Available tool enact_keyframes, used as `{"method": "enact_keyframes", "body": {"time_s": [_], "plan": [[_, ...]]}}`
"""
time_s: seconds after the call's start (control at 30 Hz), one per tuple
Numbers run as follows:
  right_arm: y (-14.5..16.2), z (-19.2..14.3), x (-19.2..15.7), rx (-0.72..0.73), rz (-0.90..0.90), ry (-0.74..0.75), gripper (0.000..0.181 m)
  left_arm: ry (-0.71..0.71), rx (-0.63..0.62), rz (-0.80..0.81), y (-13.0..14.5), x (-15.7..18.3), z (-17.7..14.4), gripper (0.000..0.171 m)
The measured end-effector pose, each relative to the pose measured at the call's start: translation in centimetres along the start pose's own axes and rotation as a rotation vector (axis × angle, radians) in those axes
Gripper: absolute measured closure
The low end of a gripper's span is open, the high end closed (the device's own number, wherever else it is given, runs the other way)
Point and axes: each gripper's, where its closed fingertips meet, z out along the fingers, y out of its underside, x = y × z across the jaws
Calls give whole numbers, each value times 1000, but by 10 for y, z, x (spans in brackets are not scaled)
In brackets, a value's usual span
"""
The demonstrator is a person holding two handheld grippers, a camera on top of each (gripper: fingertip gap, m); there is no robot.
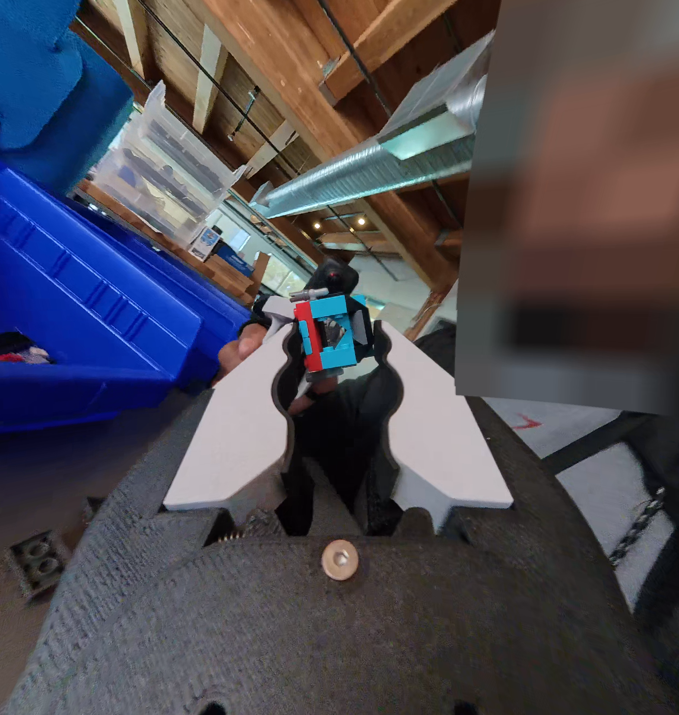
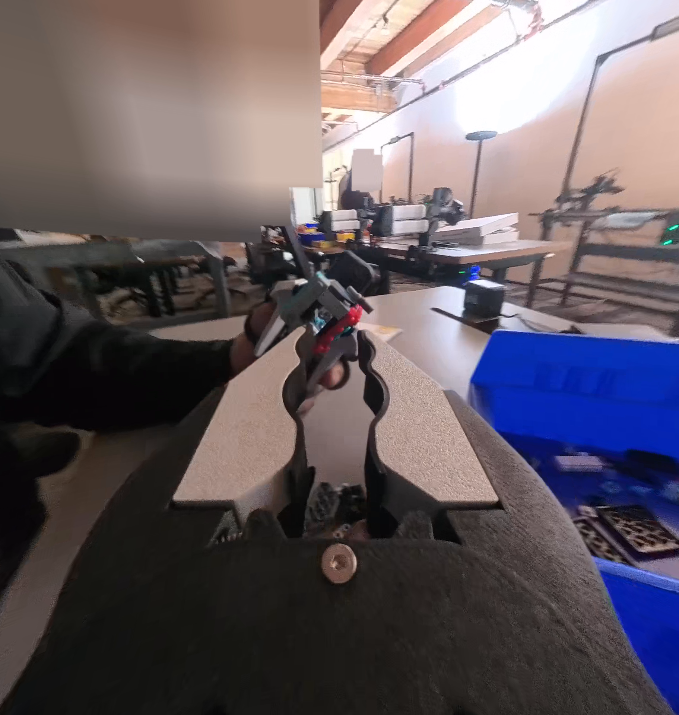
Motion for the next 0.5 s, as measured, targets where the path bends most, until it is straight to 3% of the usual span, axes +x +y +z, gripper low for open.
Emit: {"method": "enact_keyframes", "body": {"time_s": [0.2,0.4,0.5], "plan": [[-3,-1,-10,29,125,-100,170,-11,-80,214,11,10,5,133],[3,2,-23,-22,-12,-109,171,22,-100,289,15,16,4,133],[1,1,-17,-14,-108,-43,174,-6,-118,294,16,12,4,134]]}}
